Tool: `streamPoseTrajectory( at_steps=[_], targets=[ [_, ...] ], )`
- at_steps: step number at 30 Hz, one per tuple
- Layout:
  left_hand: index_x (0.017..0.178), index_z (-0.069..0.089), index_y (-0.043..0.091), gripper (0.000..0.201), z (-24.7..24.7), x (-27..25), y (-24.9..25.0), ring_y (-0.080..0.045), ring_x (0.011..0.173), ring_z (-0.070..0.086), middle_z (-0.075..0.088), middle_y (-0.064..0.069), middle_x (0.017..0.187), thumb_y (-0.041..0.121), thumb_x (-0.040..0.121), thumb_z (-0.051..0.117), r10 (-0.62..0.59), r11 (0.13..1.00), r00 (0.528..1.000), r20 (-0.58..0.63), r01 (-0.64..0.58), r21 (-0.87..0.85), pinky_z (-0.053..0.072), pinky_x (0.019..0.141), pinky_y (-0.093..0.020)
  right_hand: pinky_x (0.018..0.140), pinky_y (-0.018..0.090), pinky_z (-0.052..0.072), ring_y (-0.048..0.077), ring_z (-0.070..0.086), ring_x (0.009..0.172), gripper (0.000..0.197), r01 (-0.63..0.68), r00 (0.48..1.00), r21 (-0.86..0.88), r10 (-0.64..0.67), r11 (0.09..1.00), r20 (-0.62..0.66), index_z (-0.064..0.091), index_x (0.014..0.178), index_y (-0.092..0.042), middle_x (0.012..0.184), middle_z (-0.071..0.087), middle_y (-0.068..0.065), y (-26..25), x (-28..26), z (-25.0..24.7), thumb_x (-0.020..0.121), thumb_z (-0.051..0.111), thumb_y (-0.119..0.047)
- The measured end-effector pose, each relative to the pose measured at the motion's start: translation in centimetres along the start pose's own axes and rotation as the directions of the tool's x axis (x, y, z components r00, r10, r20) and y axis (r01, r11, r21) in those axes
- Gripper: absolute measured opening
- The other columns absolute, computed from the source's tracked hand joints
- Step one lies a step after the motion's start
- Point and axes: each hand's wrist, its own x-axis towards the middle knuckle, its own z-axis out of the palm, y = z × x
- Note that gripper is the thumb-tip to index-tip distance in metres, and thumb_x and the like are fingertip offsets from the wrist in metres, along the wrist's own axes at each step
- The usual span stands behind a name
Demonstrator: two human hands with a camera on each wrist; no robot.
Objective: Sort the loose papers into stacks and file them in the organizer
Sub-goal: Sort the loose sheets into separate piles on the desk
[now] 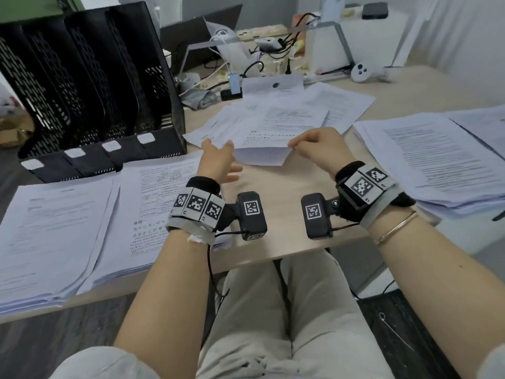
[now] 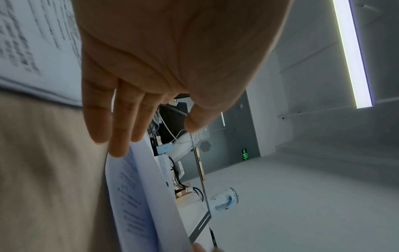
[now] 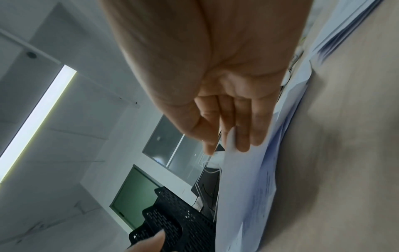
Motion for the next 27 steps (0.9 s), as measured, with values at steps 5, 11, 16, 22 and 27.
streamPoseTrajectory(
  at_steps=[5,11,16,22,27],
  targets=[
    [0.135,0.03,0.017,0.039,1.5,0.4,0.4,-0.033,0.088,0.067,0.052,-0.016,0.11,0.035,0.1,0.028,-0.075,0.995,0.996,-0.043,0.072,-0.074,0.057,0.069,-0.039,0.072,0.025,0.055,0.012,0.064,0.074,0.014,-0.053,0.989,0.164,0.075,0.985,-0.129,0.064,0.093,0.003,0.078,0.065,0.006,1.4,-0.3,-2.8,0.087,0.053,-0.003],
    [0.089,0.059,0.003,0.006,3.8,0.8,0.0,-0.019,0.063,0.061,0.058,-0.009,0.082,0.006,0.091,0.053,-0.083,0.989,0.996,0.029,0.079,0.126,0.05,0.051,-0.023,0.075,0.025,0.055,0.016,0.062,0.077,0.02,-0.083,0.99,0.104,0.094,0.991,-0.108,0.064,0.078,-0.01,0.078,0.063,0.005,3.1,-1.1,-6.0,0.086,0.05,0.002],
    [0.095,0.065,0.004,0.025,6.0,0.8,-0.2,-0.017,0.067,0.062,0.061,-0.012,0.097,-0.008,0.091,0.043,-0.029,0.968,0.997,0.067,0.011,0.252,0.054,0.052,-0.02,0.092,0.027,0.043,0.016,0.056,0.105,0.02,-0.069,0.989,-0.138,0.05,0.988,-0.14,0.065,0.1,-0.014,0.105,0.058,-0.004,4.7,-2.7,-8.5,0.085,0.056,-0.006],
    [0.108,0.063,0.003,0.043,7.1,0.5,0.2,-0.014,0.072,0.061,0.053,-0.01,0.116,-0.014,0.087,0.03,0.158,0.953,0.987,-0.002,-0.152,0.263,0.054,0.058,-0.019,0.115,0.052,0.006,0.032,0.014,0.142,0.048,-0.259,0.964,-0.567,0.17,0.782,-0.206,0.049,0.133,-0.023,0.151,0.026,0.009,6.9,-4.3,-9.9,0.086,0.054,-0.033],
    [0.117,0.061,0.005,0.045,8.4,-0.4,0.6,-0.008,0.071,0.064,0.053,-0.008,0.126,-0.009,0.089,0.029,0.347,0.925,0.935,-0.07,-0.329,0.19,0.046,0.048,-0.008,0.113,0.059,0.002,0.034,0.006,0.143,0.064,-0.421,0.891,-0.606,0.432,0.675,-0.138,0.039,0.138,-0.028,0.153,0.02,0.009,8.4,-4.4,-9.7,0.078,0.053,-0.046]
  ],
)
